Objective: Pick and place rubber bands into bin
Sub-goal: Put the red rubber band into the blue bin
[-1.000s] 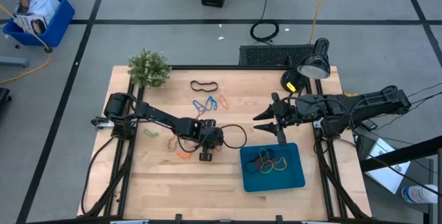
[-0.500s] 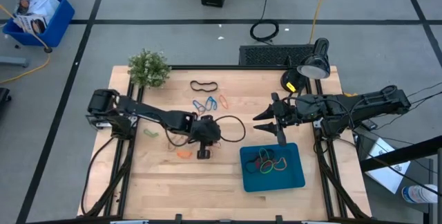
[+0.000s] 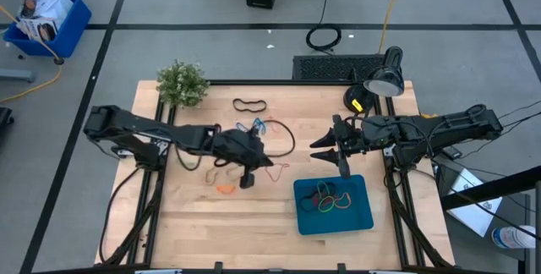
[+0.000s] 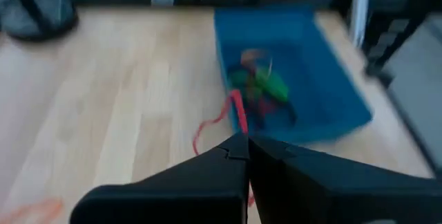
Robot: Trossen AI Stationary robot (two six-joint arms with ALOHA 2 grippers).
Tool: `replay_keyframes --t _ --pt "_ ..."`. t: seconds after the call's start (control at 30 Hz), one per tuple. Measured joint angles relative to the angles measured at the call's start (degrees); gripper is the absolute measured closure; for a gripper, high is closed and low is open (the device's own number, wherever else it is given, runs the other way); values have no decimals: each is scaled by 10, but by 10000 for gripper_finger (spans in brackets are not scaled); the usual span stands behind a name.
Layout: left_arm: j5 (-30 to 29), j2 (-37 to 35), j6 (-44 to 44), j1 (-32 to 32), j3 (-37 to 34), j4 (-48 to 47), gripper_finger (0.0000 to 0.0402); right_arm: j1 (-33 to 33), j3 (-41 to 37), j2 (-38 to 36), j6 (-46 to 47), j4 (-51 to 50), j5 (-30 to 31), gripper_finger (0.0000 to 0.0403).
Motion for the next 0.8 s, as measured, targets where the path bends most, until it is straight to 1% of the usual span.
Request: replay_keyframes --t 0.07,0.13,0.23,0.37,0.47,0.53,0.8 --pt "7 -15 0 -2 0 19 401 1 0 0 0 0 0 273" --pt "16 -25 -1 -3 0 57 401 1 0 0 0 0 0 273" --pt "16 -31 -12 -4 0 87 401 1 0 0 14 1 0 273" --pt "17 -32 -17 -7 0 122 401 1 0 0 15 0 0 273" --pt "31 -26 -22 -11 0 142 401 1 0 0 16 1 0 273" --pt "32 -25 -26 -15 0 145 401 1 0 2 16 1 0 273" --pt "31 -21 -30 -32 0 220 401 1 0 3 16 0 0 273"
